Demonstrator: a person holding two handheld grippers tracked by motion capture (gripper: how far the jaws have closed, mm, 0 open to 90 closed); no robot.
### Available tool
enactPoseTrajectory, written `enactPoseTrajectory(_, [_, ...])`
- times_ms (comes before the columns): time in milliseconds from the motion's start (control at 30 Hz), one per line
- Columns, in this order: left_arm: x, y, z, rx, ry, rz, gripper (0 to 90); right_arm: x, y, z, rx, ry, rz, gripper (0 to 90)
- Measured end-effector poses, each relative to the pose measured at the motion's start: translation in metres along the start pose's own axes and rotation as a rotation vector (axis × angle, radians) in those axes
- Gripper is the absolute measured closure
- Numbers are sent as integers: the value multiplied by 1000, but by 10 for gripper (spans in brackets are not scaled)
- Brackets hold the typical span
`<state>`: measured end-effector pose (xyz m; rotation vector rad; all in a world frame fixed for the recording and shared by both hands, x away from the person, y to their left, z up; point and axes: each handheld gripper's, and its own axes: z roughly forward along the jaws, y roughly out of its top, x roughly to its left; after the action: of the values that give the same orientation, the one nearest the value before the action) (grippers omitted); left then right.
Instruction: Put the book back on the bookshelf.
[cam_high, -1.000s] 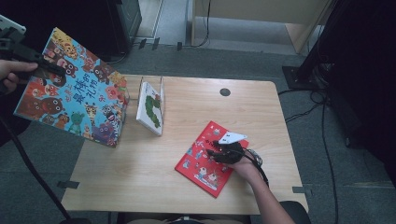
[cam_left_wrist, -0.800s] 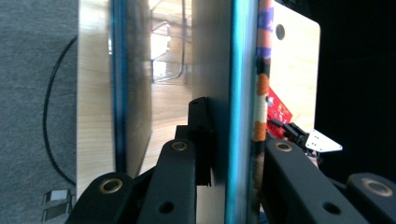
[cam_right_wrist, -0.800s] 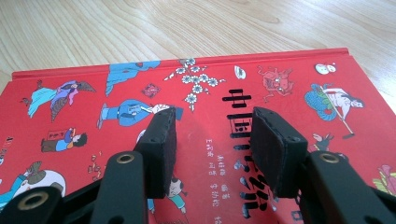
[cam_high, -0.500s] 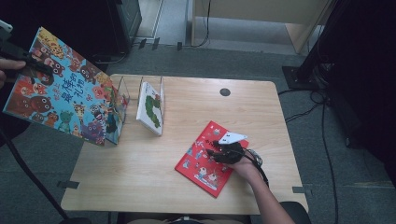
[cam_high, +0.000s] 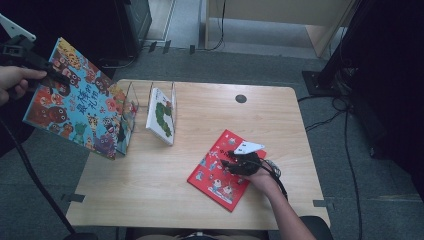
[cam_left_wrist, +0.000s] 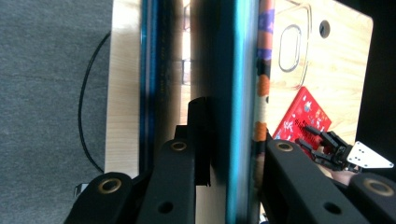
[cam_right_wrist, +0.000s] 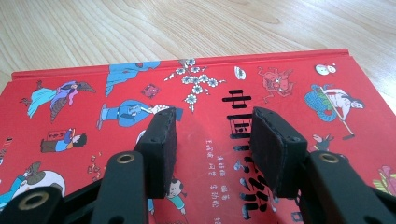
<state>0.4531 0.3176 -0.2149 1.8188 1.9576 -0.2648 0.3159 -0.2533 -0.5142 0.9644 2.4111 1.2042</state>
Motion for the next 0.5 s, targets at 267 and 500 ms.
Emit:
enactPoseTrajectory(267, [-4,3,27,37,17,20,798,0,0,0,4,1,0,515])
enactPoseTrajectory(500, [-7,5,44,54,36,28,787,0,1,0,5,0,-1,515])
